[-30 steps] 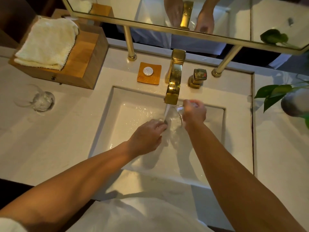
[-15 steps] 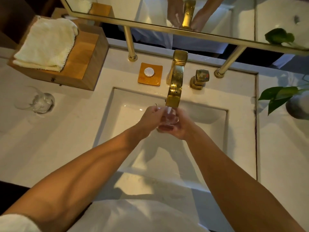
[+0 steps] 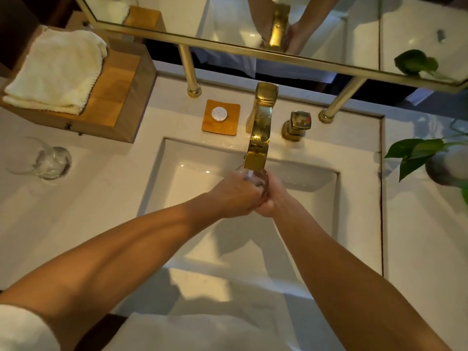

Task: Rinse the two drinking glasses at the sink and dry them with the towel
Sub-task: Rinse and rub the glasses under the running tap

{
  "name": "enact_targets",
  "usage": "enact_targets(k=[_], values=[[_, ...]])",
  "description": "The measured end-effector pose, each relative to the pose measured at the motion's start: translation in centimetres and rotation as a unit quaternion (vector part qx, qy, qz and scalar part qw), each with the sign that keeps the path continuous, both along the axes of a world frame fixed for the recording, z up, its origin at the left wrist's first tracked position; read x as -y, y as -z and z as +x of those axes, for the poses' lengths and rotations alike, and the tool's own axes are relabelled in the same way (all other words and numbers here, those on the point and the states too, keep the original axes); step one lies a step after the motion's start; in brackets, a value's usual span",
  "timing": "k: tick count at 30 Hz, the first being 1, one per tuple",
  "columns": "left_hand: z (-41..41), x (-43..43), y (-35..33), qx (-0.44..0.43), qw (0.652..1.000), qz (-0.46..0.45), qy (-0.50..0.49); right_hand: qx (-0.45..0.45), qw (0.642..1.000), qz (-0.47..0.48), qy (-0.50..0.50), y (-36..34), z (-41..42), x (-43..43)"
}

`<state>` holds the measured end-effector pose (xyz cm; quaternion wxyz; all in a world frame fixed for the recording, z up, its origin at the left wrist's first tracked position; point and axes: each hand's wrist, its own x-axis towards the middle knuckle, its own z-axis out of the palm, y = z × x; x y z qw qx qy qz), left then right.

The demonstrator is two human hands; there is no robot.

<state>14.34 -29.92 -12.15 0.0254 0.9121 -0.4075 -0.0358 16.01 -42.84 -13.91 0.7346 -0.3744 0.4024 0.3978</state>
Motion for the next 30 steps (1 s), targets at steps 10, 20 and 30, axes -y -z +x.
enact_targets(k=[10, 20, 30], values=[[0.4, -2.5, 0.2, -0.026, 0.995, -0.024, 0.091, 0.054, 0.983, 0.024, -0.172, -1.8, 0.4, 0.6], [-0.3, 3.9, -2.1, -0.195, 0.772, -0.254, -0.549, 0.02, 0.992, -0.003, 0.125, 0.9, -2.0, -1.7], [-1.2, 4.3, -0.9, -0.158, 0.803, -0.214, -0.534, 0.068, 0.981, -0.136, 0.121, 1.1, -1.8, -2.0]])
